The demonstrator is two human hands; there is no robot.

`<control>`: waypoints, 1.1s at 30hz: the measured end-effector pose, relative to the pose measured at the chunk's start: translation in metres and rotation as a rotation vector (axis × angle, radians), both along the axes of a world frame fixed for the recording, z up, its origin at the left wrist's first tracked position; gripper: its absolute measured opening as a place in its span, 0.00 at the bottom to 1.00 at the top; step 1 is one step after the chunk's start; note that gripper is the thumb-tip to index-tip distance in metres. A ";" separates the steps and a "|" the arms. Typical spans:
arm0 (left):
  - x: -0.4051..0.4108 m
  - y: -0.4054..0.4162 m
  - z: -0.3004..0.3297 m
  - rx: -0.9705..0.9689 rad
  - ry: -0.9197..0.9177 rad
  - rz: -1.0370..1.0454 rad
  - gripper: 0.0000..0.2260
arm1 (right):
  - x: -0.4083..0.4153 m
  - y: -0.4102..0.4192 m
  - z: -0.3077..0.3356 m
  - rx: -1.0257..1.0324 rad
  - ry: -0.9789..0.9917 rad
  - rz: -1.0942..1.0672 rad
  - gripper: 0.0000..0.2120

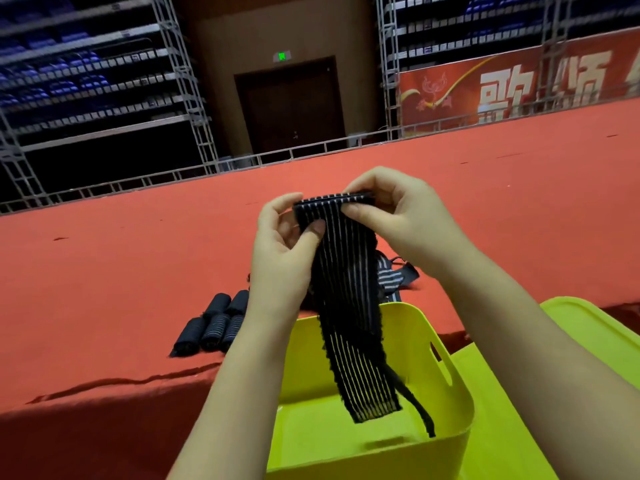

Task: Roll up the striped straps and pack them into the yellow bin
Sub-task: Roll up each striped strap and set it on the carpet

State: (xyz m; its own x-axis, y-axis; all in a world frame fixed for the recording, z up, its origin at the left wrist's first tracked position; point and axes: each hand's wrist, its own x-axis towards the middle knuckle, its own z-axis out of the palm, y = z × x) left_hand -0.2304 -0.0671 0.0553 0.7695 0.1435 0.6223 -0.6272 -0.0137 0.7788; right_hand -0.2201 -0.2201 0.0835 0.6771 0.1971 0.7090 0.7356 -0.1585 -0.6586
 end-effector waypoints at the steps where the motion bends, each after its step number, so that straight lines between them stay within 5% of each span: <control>1: 0.002 0.000 -0.004 0.014 0.022 0.015 0.13 | 0.003 0.000 0.000 0.040 0.035 0.007 0.05; 8: 0.002 0.001 -0.055 -0.014 0.054 0.280 0.09 | 0.011 -0.003 -0.009 0.232 0.189 0.092 0.06; 18: 0.004 0.006 -0.072 0.137 0.272 0.027 0.07 | 0.012 -0.002 -0.008 0.265 0.202 0.127 0.06; 33: 0.008 0.009 -0.077 0.253 0.226 0.199 0.09 | 0.015 -0.002 -0.009 0.304 0.075 0.001 0.07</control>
